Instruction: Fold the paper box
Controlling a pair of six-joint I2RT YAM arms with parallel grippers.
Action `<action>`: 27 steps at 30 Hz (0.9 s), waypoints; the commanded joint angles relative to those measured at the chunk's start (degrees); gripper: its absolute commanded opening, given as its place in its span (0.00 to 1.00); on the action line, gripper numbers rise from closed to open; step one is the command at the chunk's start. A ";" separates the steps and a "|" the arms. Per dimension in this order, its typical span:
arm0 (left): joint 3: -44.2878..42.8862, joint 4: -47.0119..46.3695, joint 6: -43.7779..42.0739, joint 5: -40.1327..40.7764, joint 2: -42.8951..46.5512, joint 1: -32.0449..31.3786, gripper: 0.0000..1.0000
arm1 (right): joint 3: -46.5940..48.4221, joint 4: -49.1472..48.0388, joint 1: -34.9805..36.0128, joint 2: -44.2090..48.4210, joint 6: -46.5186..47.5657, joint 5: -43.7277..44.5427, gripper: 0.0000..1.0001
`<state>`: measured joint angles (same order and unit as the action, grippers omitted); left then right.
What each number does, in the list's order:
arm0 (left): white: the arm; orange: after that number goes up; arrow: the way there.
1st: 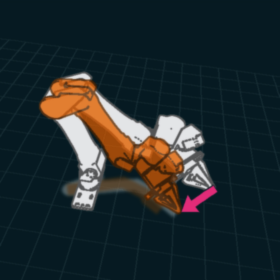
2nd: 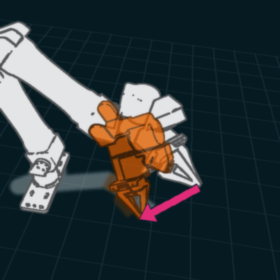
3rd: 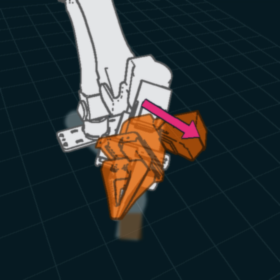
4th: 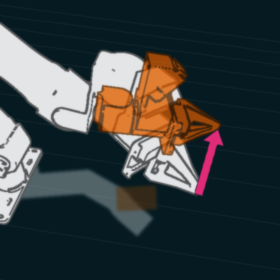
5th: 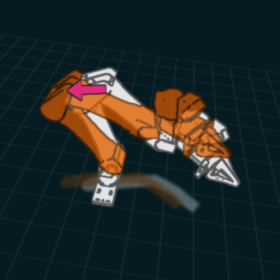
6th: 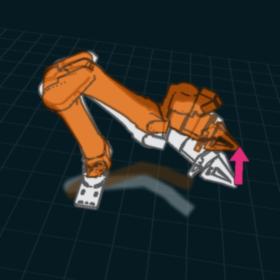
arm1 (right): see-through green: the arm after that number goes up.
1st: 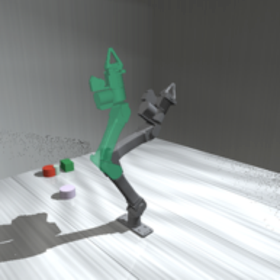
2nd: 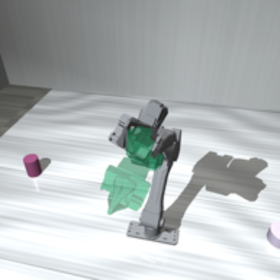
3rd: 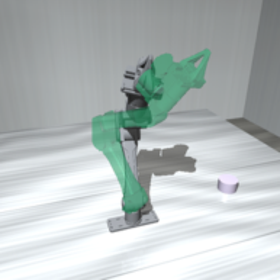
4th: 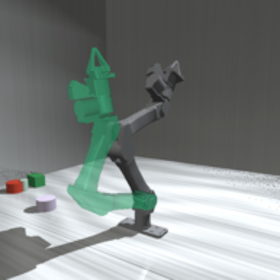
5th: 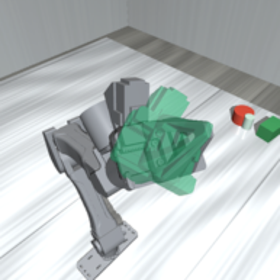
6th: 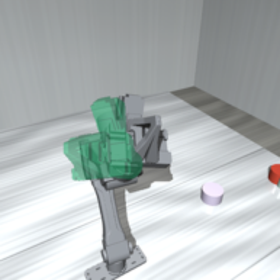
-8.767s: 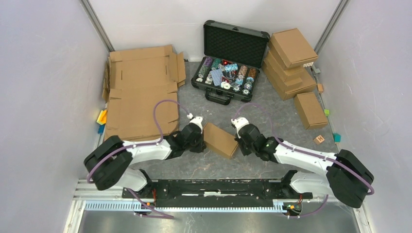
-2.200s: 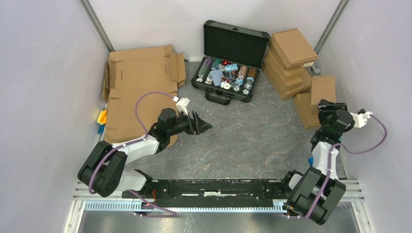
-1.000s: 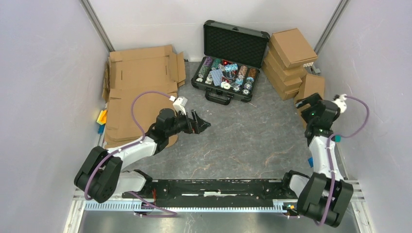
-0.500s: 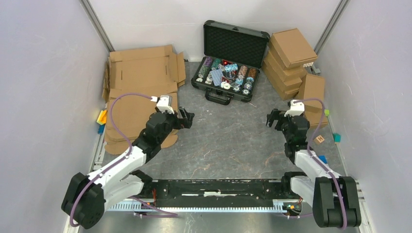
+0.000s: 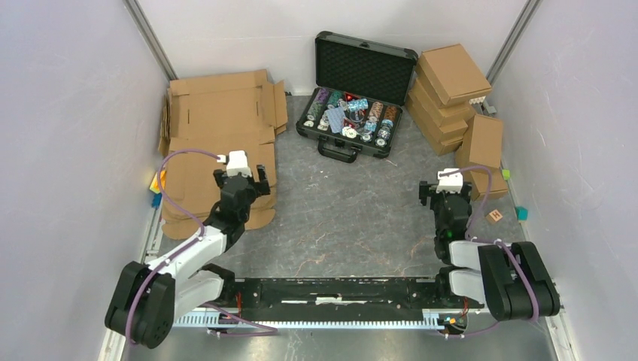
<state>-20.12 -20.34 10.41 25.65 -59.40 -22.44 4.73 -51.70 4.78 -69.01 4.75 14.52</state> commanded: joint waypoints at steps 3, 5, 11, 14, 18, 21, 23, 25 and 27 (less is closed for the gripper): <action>2.61 -14.07 -7.62 2.03 -0.89 5.15 1.00 | -7.63 -25.22 0.22 -9.18 4.72 0.74 0.98; 7.89 -24.34 -11.65 -1.64 -3.18 6.91 0.97 | -10.11 -30.68 0.29 -9.97 5.60 -0.91 0.98; 9.02 -32.53 -11.55 -4.98 -9.72 10.44 0.93 | -9.33 -29.15 0.28 -10.01 4.83 0.69 0.98; 8.78 -35.40 -12.60 -8.79 -12.08 11.73 0.92 | -9.21 -28.81 0.31 -10.10 4.82 0.89 0.98; 11.49 -52.54 -14.02 -12.94 -24.01 13.68 0.89 | -9.56 -29.34 0.32 -9.92 4.91 0.55 0.98; 11.08 -50.37 -13.99 -13.55 -24.10 14.00 0.99 | -9.41 -29.27 0.45 -9.95 5.57 -0.46 0.98; 6.52 -44.21 -12.75 -10.17 -25.15 14.12 1.00 | -9.25 -28.98 0.45 -9.96 5.54 -0.60 0.98; 5.38 -41.13 -11.09 -9.25 -24.61 14.95 1.00 | -9.27 -28.89 0.42 -9.97 5.68 -0.68 0.98; 5.38 -42.25 -11.30 -9.14 -25.48 14.97 1.00 | -9.24 -28.81 0.42 -10.03 5.53 -0.98 0.98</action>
<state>-12.34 -61.28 -1.08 14.90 -84.82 -8.25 1.10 -76.77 4.89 -78.98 9.34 14.63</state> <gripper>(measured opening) 0.994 0.979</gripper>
